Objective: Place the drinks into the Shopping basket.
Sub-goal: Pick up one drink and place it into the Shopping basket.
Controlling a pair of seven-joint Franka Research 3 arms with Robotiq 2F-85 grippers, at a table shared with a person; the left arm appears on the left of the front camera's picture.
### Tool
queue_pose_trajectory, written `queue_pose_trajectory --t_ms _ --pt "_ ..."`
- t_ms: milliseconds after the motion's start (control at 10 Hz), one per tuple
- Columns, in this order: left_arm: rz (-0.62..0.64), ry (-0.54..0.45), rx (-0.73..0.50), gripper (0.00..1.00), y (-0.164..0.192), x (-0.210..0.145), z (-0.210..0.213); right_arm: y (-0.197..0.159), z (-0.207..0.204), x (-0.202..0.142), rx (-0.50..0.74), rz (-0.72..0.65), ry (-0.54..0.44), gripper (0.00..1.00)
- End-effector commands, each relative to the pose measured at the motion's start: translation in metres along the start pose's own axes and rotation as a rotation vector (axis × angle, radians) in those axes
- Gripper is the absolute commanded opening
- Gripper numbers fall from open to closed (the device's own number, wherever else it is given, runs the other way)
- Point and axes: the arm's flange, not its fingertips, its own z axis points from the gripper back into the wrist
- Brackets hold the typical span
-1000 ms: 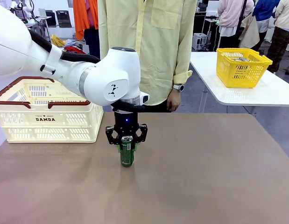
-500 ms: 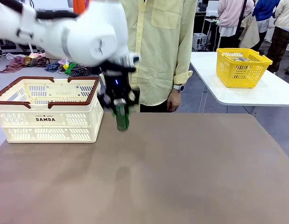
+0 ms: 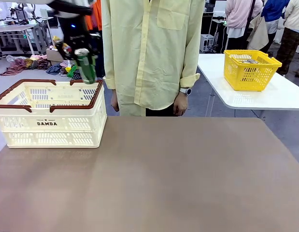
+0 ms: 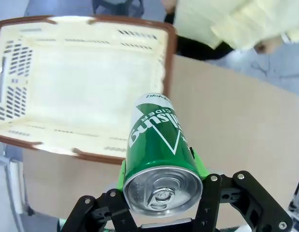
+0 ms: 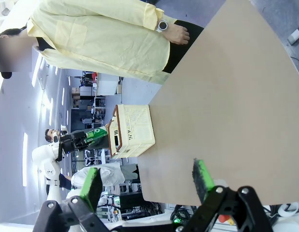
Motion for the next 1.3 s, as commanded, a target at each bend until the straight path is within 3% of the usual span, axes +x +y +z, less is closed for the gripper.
queue_pose_trajectory --t_ms 0,200,500,800,1200 --pt "0.041 0.028 -0.047 0.0 0.038 0.008 -0.011 0.002 0.0 0.001 0.018 0.015 -0.001 1.0" --pt "0.112 0.053 -0.026 0.0 0.081 0.024 -0.041 0.002 0.0 0.001 0.018 0.015 -0.001 1.0" --pt "0.11 0.13 -0.007 0.0 0.11 0.031 -0.104 0.002 0.0 0.001 0.018 0.015 -0.001 1.0" --pt "0.06 0.216 -0.017 0.0 0.123 0.034 -0.165 0.002 0.0 0.001 0.018 0.015 -0.001 1.0" --pt "-0.015 0.291 0.039 0.0 0.118 0.046 -0.203 0.002 0.0 0.001 0.018 0.015 -0.001 1.0"
